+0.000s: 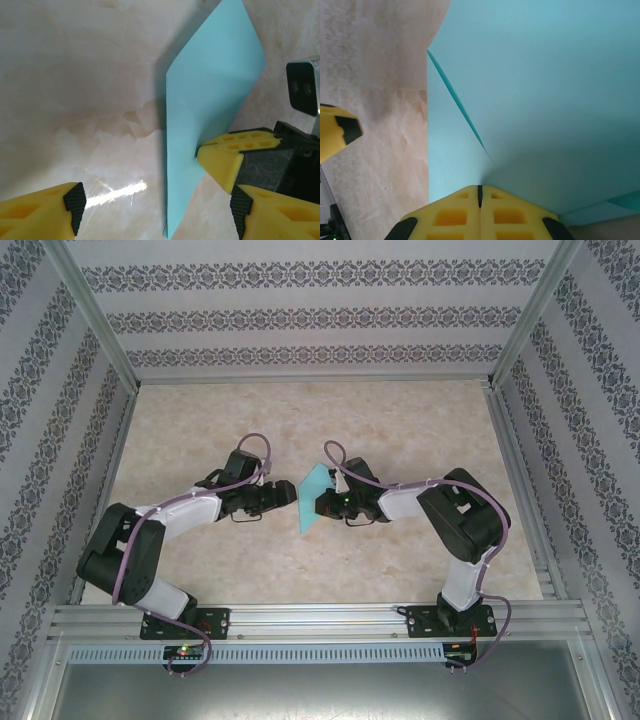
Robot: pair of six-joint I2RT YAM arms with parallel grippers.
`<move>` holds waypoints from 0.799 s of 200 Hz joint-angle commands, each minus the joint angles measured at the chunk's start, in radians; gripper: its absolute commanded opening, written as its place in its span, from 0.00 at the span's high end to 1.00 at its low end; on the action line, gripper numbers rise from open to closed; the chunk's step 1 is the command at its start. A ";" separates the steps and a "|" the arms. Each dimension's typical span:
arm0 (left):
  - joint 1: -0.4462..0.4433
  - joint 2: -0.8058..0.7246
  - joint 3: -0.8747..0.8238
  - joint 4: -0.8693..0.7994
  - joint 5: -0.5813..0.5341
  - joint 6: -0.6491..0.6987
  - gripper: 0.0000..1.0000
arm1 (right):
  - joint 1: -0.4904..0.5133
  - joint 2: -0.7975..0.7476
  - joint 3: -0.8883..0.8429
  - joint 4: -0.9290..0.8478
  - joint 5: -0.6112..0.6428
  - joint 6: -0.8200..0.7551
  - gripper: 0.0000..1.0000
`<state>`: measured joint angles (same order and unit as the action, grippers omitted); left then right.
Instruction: Fold a paper plane with a square sheet of paper (pick it up from the middle)
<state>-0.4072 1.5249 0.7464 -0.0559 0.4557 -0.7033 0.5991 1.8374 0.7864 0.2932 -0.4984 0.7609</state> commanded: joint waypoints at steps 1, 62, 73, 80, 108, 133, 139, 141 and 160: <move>-0.029 0.047 0.033 0.110 -0.035 -0.075 0.24 | -0.016 -0.001 -0.048 0.015 0.002 0.009 0.96; -0.085 0.166 0.092 0.204 -0.037 -0.137 0.41 | -0.028 0.009 -0.088 0.077 -0.021 0.011 1.00; -0.091 0.182 0.103 0.207 -0.043 -0.142 0.43 | -0.032 0.008 -0.095 0.087 -0.024 0.013 1.00; -0.094 0.192 0.107 0.213 -0.044 -0.146 0.45 | -0.034 0.007 -0.099 0.093 -0.024 0.014 1.00; -0.100 0.230 0.122 0.230 -0.038 -0.153 0.52 | -0.044 0.003 -0.108 0.100 -0.030 0.012 1.00; -0.107 0.236 0.133 0.220 -0.042 -0.144 0.61 | -0.050 -0.001 -0.111 0.100 -0.035 0.009 1.00; -0.107 0.236 0.136 0.213 -0.046 -0.138 0.62 | -0.051 -0.002 -0.111 0.102 -0.035 0.009 1.00; -0.108 0.236 0.138 0.211 -0.046 -0.137 0.62 | -0.052 -0.003 -0.111 0.102 -0.036 0.009 1.00; -0.108 0.236 0.140 0.195 -0.054 -0.125 0.64 | -0.055 -0.005 -0.111 0.102 -0.037 0.009 1.00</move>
<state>-0.4984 1.7576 0.8562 0.1322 0.4168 -0.8452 0.5644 1.8370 0.7055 0.4500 -0.5606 0.7799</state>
